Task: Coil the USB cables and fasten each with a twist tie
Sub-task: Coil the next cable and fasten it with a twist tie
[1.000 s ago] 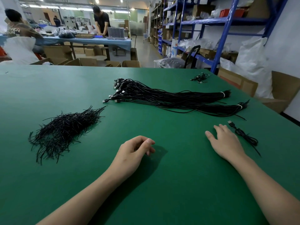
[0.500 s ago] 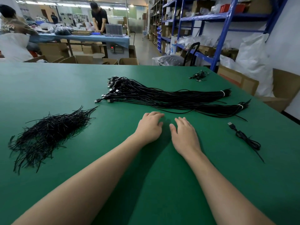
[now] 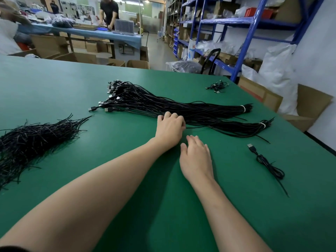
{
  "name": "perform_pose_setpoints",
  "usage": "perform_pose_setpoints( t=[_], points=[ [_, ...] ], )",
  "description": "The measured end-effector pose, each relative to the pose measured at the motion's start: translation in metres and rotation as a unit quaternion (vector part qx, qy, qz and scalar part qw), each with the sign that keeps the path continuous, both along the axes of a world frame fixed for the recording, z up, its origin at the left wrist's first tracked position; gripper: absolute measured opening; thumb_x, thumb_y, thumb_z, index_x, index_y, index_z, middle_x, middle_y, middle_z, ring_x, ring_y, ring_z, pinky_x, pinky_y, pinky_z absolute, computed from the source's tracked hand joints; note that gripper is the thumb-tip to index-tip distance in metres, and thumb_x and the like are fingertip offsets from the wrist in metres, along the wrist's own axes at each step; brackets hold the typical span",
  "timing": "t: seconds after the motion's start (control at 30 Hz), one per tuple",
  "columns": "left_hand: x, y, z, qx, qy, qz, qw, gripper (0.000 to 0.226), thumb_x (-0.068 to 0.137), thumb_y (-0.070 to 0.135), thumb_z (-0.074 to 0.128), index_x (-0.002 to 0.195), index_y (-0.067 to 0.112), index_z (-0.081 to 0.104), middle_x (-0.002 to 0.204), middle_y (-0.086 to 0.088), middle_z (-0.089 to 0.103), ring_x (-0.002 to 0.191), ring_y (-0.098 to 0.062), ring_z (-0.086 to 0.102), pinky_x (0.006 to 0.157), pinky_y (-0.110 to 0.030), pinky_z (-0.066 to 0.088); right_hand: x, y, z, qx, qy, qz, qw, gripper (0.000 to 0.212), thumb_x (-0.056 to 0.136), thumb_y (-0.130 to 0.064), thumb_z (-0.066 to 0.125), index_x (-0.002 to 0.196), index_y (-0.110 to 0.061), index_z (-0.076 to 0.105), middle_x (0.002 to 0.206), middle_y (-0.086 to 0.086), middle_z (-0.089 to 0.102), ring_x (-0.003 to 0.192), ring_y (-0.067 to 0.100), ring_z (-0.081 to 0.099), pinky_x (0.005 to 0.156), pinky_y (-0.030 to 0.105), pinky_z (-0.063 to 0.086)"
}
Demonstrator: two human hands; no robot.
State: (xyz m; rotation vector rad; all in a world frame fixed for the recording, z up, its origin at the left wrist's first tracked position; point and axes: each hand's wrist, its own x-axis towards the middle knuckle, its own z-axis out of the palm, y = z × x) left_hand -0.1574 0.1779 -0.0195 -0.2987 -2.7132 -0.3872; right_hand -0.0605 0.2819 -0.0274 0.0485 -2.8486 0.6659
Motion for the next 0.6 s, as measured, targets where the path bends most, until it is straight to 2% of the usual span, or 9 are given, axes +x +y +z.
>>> perform_pose_setpoints(
  t=[0.1, 0.17, 0.2, 0.3, 0.4, 0.5, 0.6],
  points=[
    [0.007, -0.001, 0.014, 0.137, 0.050, -0.041, 0.988, 0.014, 0.101, 0.029, 0.055, 0.106, 0.022, 0.066, 0.104, 0.006, 0.063, 0.105, -0.020, 0.056, 0.094, -0.038, 0.033, 0.001, 0.000, 0.001, 0.014, -0.014, 0.001, 1.000, 0.050, 0.109, -0.030, 0.033, 0.154, -0.009, 0.032, 0.163, 0.004, 0.031, 0.153, 0.016, 0.016, 0.124, 0.038, 0.010],
    [0.011, 0.000, 0.029, 0.223, 0.056, -0.073, 0.971, 0.011, 0.099, 0.026, 0.060, 0.102, 0.018, 0.067, 0.096, 0.008, 0.058, 0.092, -0.018, 0.057, 0.090, -0.038, 0.043, 0.002, 0.000, 0.001, 0.019, -0.016, 0.000, 1.000, 0.052, 0.109, -0.031, 0.032, 0.155, -0.009, 0.031, 0.164, 0.003, 0.029, 0.154, 0.016, 0.015, 0.125, 0.038, 0.009],
    [0.013, 0.000, 0.037, 0.236, 0.059, -0.091, 0.966, 0.010, 0.099, 0.024, 0.061, 0.101, 0.016, 0.068, 0.096, 0.007, 0.058, 0.088, -0.017, 0.056, 0.086, -0.038, 0.046, 0.002, 0.000, 0.002, 0.017, -0.016, 0.000, 1.000, 0.052, 0.109, -0.032, 0.032, 0.156, -0.010, 0.030, 0.164, 0.003, 0.029, 0.154, 0.015, 0.014, 0.125, 0.038, 0.009],
    [0.019, 0.001, 0.057, 0.203, 0.076, -0.151, 0.964, 0.010, 0.097, 0.016, 0.063, 0.105, 0.013, 0.068, 0.101, 0.000, 0.060, 0.088, -0.017, 0.056, 0.082, -0.035, 0.048, 0.001, -0.001, 0.002, 0.002, -0.019, -0.003, 1.000, 0.053, 0.109, -0.031, 0.033, 0.157, -0.010, 0.028, 0.165, 0.002, 0.026, 0.154, 0.014, 0.013, 0.125, 0.037, 0.008],
    [0.021, -0.003, 0.069, 0.120, 0.106, -0.178, 0.971, 0.025, 0.095, 0.004, 0.059, 0.117, 0.015, 0.065, 0.109, -0.004, 0.059, 0.093, -0.023, 0.060, 0.080, -0.036, 0.048, 0.002, 0.001, 0.002, -0.019, -0.023, -0.007, 1.000, 0.053, 0.108, -0.031, 0.033, 0.157, -0.011, 0.026, 0.166, 0.001, 0.024, 0.154, 0.014, 0.012, 0.125, 0.036, 0.006],
    [0.015, -0.024, 0.069, 0.034, 0.088, -0.088, 0.992, 0.031, 0.093, 0.005, 0.055, 0.121, 0.018, 0.062, 0.112, -0.004, 0.063, 0.099, -0.029, 0.063, 0.079, -0.041, 0.050, 0.003, 0.001, 0.001, -0.018, -0.022, -0.007, 1.000, 0.054, 0.108, -0.032, 0.033, 0.157, -0.011, 0.027, 0.166, 0.001, 0.025, 0.154, 0.014, 0.013, 0.125, 0.037, 0.007],
    [0.010, -0.057, 0.057, 0.038, -0.004, 0.018, 0.999, 0.017, 0.097, 0.022, 0.060, 0.112, 0.021, 0.069, 0.111, -0.002, 0.070, 0.103, -0.028, 0.065, 0.084, -0.038, 0.053, 0.003, 0.001, 0.000, -0.020, -0.024, -0.006, 0.999, 0.054, 0.108, -0.033, 0.033, 0.157, -0.012, 0.027, 0.166, 0.000, 0.025, 0.154, 0.014, 0.013, 0.125, 0.036, 0.006]
  ],
)
